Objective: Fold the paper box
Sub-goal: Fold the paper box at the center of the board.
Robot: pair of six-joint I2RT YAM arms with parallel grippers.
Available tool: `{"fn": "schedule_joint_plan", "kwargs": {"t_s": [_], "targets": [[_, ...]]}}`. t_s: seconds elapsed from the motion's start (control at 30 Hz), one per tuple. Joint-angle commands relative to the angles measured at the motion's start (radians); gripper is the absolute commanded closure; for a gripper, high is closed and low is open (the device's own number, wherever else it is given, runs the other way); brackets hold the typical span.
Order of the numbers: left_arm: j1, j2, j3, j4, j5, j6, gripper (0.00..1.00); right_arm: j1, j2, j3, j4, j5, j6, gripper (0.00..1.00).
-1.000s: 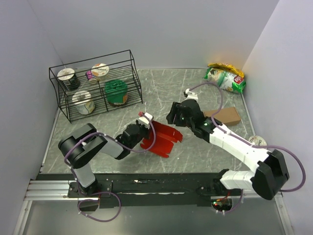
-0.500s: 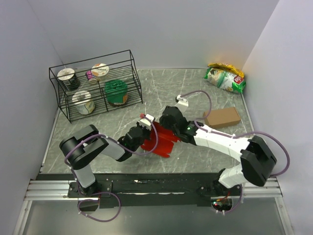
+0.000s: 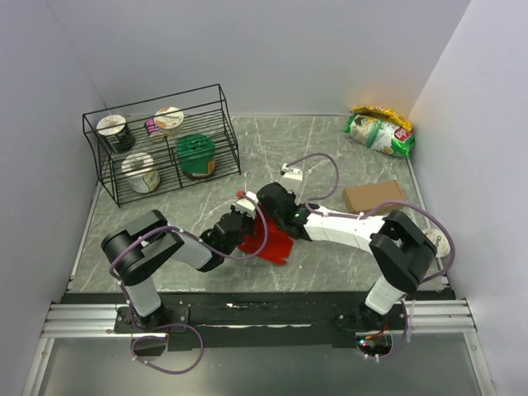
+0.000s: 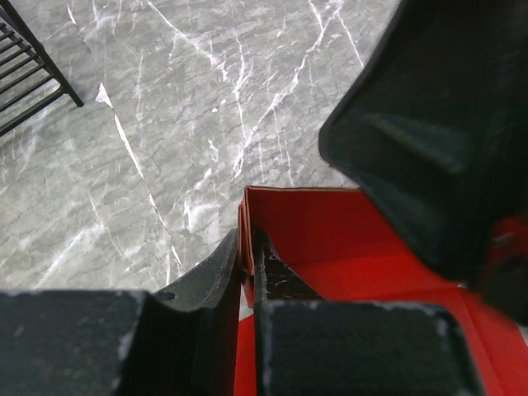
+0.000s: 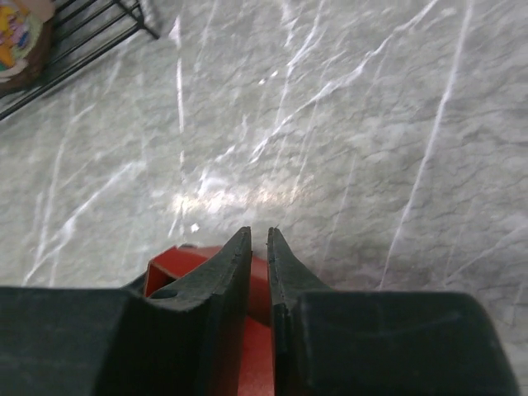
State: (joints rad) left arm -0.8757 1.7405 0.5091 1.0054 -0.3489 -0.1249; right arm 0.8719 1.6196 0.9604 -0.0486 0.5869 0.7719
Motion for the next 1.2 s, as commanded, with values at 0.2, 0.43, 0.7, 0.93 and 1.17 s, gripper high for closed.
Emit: {"fn": "schedule_joint_plan", "kwargs": {"t_s": [0.2, 0.43, 0.7, 0.93, 1.17], "targets": [[-0.009, -0.012, 0.013, -0.108, 0.037, -0.065, 0.67, 0.065, 0.120, 0.089, -0.155, 0.136, 0.004, 0.82], [-0.006, -0.059, 0.005, -0.136, 0.074, -0.079, 0.46, 0.067, 0.121, 0.067, -0.160, 0.149, 0.012, 0.82], [0.020, -0.124, -0.035, -0.123, 0.169, -0.104, 0.30, 0.053, 0.135, 0.064, -0.152, 0.120, 0.006, 0.82], [0.144, -0.216, -0.107, -0.088, 0.424, -0.148, 0.16, -0.053, 0.056, 0.032, -0.066, -0.071, -0.127, 0.76], [0.285, -0.295, -0.138, -0.053, 0.763, -0.222, 0.04, -0.158, 0.006, 0.052, -0.089, -0.237, -0.249, 0.59]]}}
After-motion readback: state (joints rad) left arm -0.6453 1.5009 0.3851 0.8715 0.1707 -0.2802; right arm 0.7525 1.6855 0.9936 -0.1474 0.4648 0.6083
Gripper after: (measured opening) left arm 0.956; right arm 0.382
